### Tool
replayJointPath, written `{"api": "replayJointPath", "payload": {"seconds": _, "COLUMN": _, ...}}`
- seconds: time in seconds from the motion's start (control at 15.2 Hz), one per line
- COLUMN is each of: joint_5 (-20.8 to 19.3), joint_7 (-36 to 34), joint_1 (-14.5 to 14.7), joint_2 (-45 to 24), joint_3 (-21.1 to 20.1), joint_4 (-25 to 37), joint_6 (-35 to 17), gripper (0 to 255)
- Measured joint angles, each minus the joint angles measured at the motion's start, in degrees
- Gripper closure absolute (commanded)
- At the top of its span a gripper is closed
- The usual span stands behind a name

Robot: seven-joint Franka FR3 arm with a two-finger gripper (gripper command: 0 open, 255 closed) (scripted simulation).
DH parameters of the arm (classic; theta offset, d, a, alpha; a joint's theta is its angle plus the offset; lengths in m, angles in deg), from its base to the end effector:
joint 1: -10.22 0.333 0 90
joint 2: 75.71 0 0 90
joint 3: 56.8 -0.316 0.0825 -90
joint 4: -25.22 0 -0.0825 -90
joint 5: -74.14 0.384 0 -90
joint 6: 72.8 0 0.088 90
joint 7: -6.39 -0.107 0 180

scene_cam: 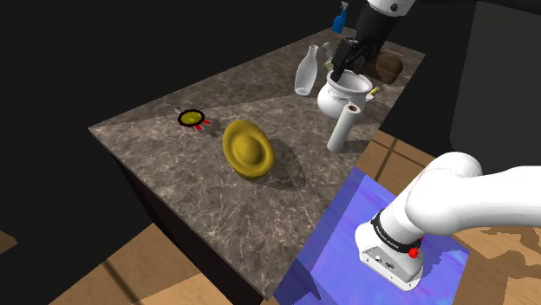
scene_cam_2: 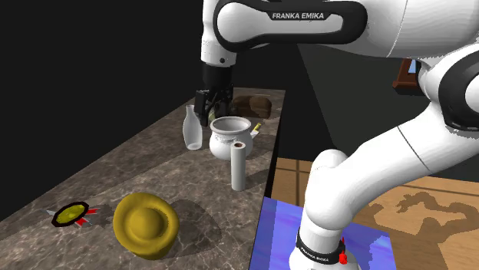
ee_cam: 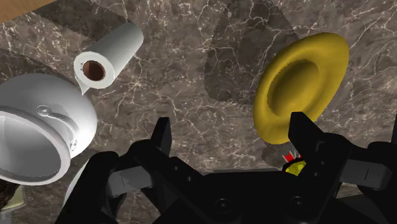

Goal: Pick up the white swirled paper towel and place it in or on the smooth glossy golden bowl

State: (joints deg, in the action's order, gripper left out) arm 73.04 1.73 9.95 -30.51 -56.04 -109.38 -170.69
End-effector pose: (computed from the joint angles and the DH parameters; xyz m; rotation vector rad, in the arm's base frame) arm 0.3198 -0.0089 0.6079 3.1247 -0.1483 0.2325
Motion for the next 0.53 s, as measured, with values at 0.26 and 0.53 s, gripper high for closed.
{"api": "replayJointPath", "payload": {"seconds": 0.26, "joint_5": -1.23, "joint_7": 1.63, "joint_1": -1.0, "joint_2": 1.82, "joint_3": 1.96, "joint_4": -4.09, "joint_6": -2.79, "gripper": 0}}
{"api": "replayJointPath", "payload": {"seconds": 0.53, "joint_5": -3.51, "joint_7": 4.3, "joint_1": -2.96, "joint_2": 3.37, "joint_3": 5.48, "joint_4": -10.62, "joint_6": -8.78, "gripper": 0}}
